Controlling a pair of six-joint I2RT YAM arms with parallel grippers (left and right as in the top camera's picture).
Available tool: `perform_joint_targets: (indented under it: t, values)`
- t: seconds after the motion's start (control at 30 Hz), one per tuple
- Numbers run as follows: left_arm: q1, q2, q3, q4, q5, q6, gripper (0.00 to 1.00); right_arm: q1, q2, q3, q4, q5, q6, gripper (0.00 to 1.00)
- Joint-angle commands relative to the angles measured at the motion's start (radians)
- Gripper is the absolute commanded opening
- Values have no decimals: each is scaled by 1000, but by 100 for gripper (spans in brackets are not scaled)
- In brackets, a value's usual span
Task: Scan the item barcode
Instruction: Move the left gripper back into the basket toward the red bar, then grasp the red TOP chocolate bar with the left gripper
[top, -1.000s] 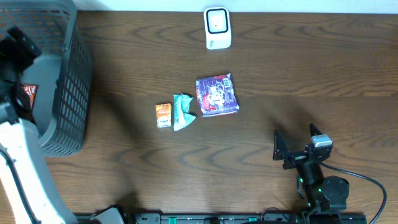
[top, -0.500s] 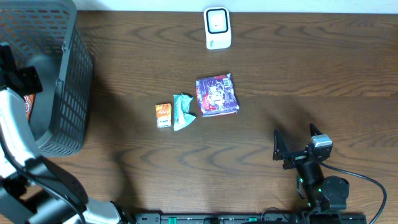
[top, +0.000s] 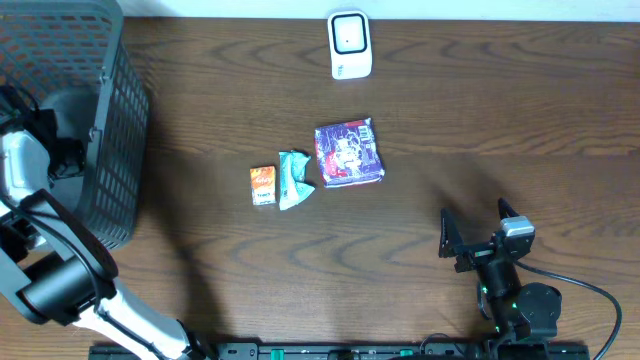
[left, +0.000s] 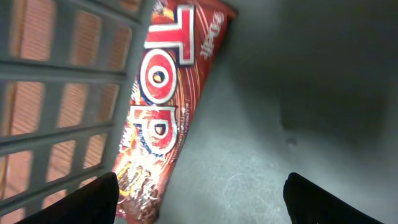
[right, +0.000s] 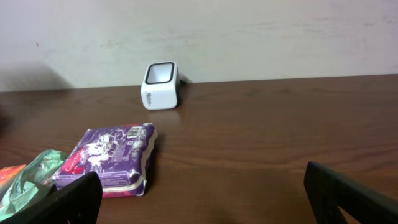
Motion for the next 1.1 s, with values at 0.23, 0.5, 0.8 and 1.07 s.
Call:
perform_joint_targets:
  t: [0.23, 0.5, 0.8, 1.07]
  values:
    - [52, 78, 6, 52, -2, 14, 84, -5, -6, -4, -1, 0, -13, 99]
    - [93, 109, 4, 60, 154, 46, 91, -5, -6, -4, -1, 0, -13, 99]
    - [126, 167, 3, 35, 156, 12, 82, -5, -6, -4, -1, 0, -13, 99]
    - [126, 161, 3, -8, 170, -13, 8, -5, -6, -4, -1, 0, -13, 99]
